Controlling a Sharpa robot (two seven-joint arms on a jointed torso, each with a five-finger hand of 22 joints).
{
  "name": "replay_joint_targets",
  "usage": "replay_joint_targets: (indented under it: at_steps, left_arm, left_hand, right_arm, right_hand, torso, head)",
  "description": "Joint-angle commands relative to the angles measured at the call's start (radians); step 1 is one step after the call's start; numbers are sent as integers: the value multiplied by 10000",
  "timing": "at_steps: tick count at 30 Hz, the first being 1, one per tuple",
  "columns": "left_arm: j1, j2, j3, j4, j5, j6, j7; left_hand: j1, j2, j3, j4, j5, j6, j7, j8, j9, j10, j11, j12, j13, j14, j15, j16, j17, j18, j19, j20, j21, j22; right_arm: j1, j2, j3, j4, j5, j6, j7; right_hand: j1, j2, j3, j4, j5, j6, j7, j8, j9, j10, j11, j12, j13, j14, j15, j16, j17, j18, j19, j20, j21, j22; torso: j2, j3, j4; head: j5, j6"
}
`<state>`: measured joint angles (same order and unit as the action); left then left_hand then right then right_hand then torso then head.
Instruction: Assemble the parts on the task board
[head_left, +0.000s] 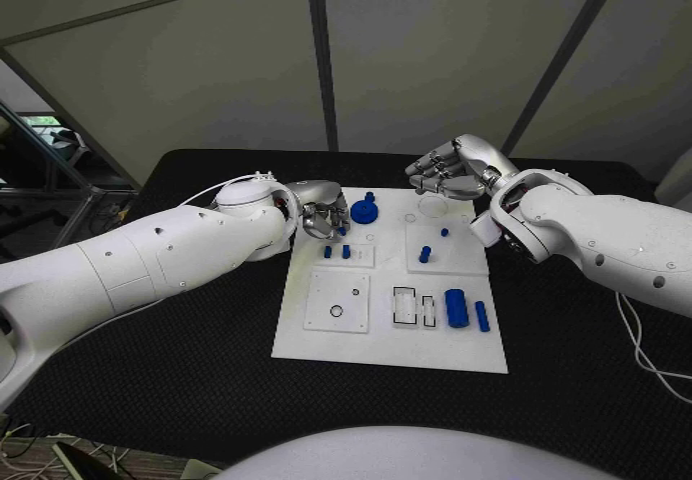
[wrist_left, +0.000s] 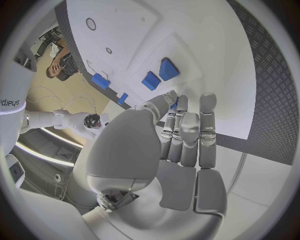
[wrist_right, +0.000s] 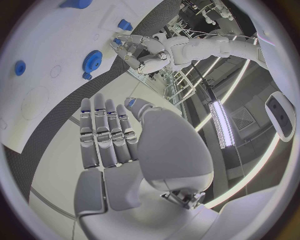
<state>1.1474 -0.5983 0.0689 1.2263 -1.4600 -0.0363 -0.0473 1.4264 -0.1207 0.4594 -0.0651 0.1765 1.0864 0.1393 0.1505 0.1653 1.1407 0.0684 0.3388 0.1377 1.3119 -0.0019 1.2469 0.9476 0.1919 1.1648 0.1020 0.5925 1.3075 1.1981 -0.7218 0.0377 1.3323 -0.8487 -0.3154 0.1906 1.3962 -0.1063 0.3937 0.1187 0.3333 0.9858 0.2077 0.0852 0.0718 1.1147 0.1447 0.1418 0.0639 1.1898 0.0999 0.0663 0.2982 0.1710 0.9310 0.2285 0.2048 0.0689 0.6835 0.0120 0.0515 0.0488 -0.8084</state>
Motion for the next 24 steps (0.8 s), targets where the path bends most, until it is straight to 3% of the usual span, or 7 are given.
replay_joint_targets:
  at_steps: [1, 7, 13, 24]
  left_arm:
    - [-13, -31, -13, 16, -5, 161, -15]
    - [-14, -51, -13, 8, -5, 148, -50]
    - [-15, -76, -14, -4, -5, 117, -134]
    - [-16, -190, -14, -10, -5, -6, -226]
  left_hand:
    - [-72, -1, -74, -23, -34, -138, 29, -90, -35, -11, 37, -77, 27, 39, 20, 41, -17, -262, -19, 4, -14, 419]
    - [-162, -71, -86, -6, -106, -839, 88, -567, -242, 5, 51, -176, 99, 28, 47, 49, -28, -259, -21, 38, -87, 389]
    - [-360, -161, -159, 105, -111, -1118, 110, -755, -342, -11, 43, -256, 139, 30, 51, 68, -19, -248, -30, 51, -190, 343]
    - [-355, -216, -155, 106, -107, -1453, 153, -881, -478, 15, 56, -316, 193, 23, 57, 77, -28, -245, 5, 58, -256, 308]
  right_arm:
    - [17, -1, 6, 12, -3, 60, 59]
    - [17, -4, 6, 9, -3, 26, 54]
    - [17, -10, 6, -9, -23, -123, -14]
    - [17, -74, 6, -29, -326, -895, -265]
  right_hand:
    - [15, 33, 69, -9, 33, -18, 53, -35, 13, -65, 14, 25, -10, -70, -32, -12, -13, 126, 21, 34, -46, -3]
    - [15, 33, 69, -9, 33, -18, 53, -35, 13, -65, 14, 25, -10, -70, -32, -12, -13, 126, 21, 34, -46, -3]
    - [-14, 10, 116, -34, 55, -21, 56, -32, 14, -75, 16, 27, -11, -80, -30, -12, -30, 118, 21, 39, -84, -3]
    - [-23, -58, 270, -160, 69, 53, 50, 15, 29, -42, 37, 50, -13, -369, 117, -49, -169, 118, -219, 89, -309, -24]
  torso:
    - [1, 2, -2]
    - [0, 3, -4]
    - [-6, 4, 7]
    - [-4, 4, -8]
  head:
    - [11, -2]
    - [8, -9]
    - [7, -13]
    - [0, 11]
